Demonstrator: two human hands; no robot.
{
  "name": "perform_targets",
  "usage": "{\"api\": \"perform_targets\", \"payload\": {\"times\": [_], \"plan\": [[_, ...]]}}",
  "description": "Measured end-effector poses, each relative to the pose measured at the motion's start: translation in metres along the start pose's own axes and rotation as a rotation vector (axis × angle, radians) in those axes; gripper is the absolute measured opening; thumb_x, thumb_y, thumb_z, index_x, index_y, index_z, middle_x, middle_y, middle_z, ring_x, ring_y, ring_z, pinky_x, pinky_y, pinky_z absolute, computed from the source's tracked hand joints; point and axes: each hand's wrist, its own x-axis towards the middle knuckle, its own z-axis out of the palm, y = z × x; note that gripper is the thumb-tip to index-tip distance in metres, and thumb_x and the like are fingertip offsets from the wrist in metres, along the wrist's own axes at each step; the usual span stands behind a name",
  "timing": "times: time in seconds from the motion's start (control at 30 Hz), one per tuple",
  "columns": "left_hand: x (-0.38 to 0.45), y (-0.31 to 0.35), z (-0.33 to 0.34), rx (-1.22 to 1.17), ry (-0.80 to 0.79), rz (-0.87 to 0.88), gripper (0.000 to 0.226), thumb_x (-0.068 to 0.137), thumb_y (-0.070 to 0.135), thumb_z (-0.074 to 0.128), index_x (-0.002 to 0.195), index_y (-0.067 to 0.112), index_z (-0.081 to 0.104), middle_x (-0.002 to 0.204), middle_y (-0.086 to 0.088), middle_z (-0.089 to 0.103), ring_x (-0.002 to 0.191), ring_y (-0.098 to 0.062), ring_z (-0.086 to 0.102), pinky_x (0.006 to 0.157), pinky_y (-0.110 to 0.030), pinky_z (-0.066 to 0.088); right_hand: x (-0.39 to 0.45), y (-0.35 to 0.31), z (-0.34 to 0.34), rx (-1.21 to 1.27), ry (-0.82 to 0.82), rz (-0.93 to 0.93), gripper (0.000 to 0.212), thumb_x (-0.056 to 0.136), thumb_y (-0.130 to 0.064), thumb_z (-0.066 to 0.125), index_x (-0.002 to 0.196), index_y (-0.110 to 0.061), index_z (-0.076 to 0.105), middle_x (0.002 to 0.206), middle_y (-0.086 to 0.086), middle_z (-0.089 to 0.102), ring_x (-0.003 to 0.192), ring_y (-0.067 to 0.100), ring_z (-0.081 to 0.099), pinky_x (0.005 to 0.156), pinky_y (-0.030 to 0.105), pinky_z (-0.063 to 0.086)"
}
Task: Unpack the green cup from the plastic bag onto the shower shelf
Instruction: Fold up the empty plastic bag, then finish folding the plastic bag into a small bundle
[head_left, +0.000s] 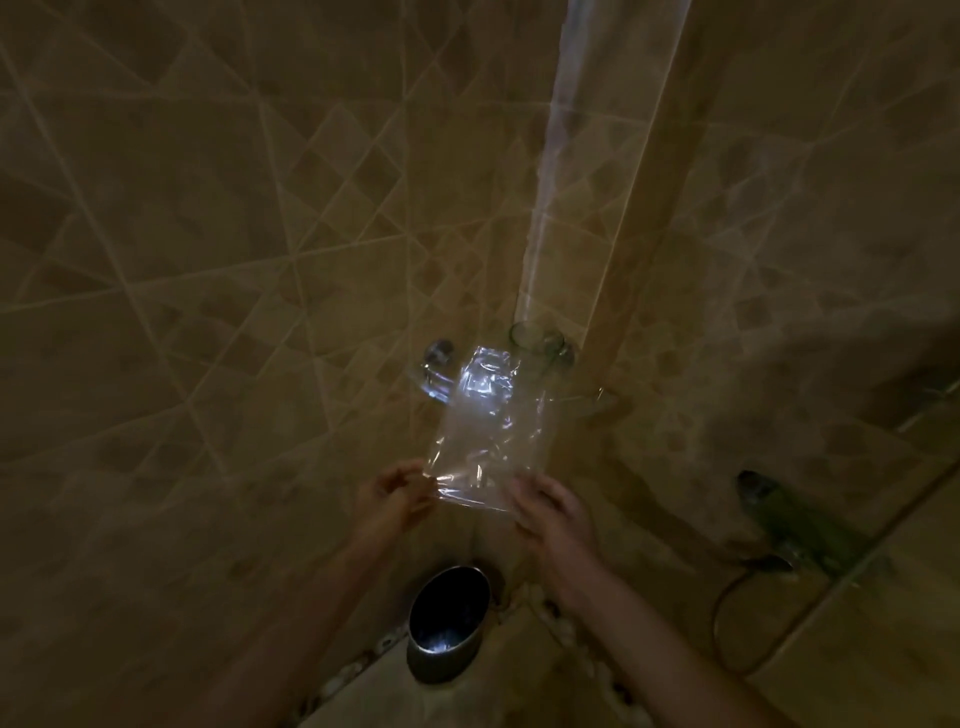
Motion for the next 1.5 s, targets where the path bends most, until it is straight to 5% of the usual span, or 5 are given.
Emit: {"api": "perform_targets", "payload": {"times": [0.23,0.6,0.87,1.23,1.5], "plan": [[-0.009,-0.077,-0.042,-0.015,-0.056,-0.283,0.009,0.094,0.007,0.063,0.1,0.008,0.07,0.083,0.0,0.076,0.079,-0.013,0.072,0.069,-0.026,0.06,0.001,0.065,-0.016,-0.113,0.13,0.169,0.023,0.093,-0.014,0.07,0.116,-0.014,0.071,0.112,0.008,0.075,0.102,0.021,0.07,0.07,0.024,0.058],[0.005,-0.23,-0.088,0.017,0.065,-0.649,0.012,0.088,0.002,0.069,0.098,0.006,0.073,0.085,-0.01,0.073,0.068,-0.013,0.072,0.065,-0.023,0.057,0.037,0.219,-0.067,-0.192,0.248,0.471,0.029,0.089,-0.005,0.066,0.071,-0.025,0.078,0.072,-0.004,0.076,0.065,0.007,0.07,0.064,0.027,0.056],[0.042,-0.382,-0.099,-0.143,0.291,-0.795,0.024,0.085,-0.007,0.069,0.107,0.002,0.07,0.089,-0.014,0.075,0.078,-0.023,0.071,0.072,-0.027,0.062,0.112,0.345,-0.124,-0.164,0.268,0.601,0.013,0.091,-0.004,0.069,0.095,-0.017,0.071,0.089,0.005,0.071,0.08,0.014,0.065,0.084,0.033,0.055],[0.107,-0.569,-0.121,-0.39,0.441,-0.792,0.017,0.088,-0.013,0.061,0.083,0.0,0.071,0.068,-0.012,0.076,0.064,-0.016,0.075,0.068,-0.025,0.062,0.243,0.497,-0.177,-0.419,0.214,0.647,0.027,0.085,-0.001,0.07,0.06,-0.014,0.071,0.059,0.001,0.062,0.048,0.009,0.059,0.049,0.023,0.048],[0.142,-0.645,-0.128,-0.462,0.406,-0.808,0.012,0.093,-0.01,0.057,0.092,-0.002,0.065,0.079,-0.009,0.067,0.069,-0.008,0.068,0.06,-0.013,0.058,0.295,0.561,-0.201,-0.538,0.207,0.721,0.019,0.089,-0.006,0.066,0.07,-0.007,0.066,0.063,0.007,0.055,0.05,0.013,0.05,0.048,0.025,0.041]]}}
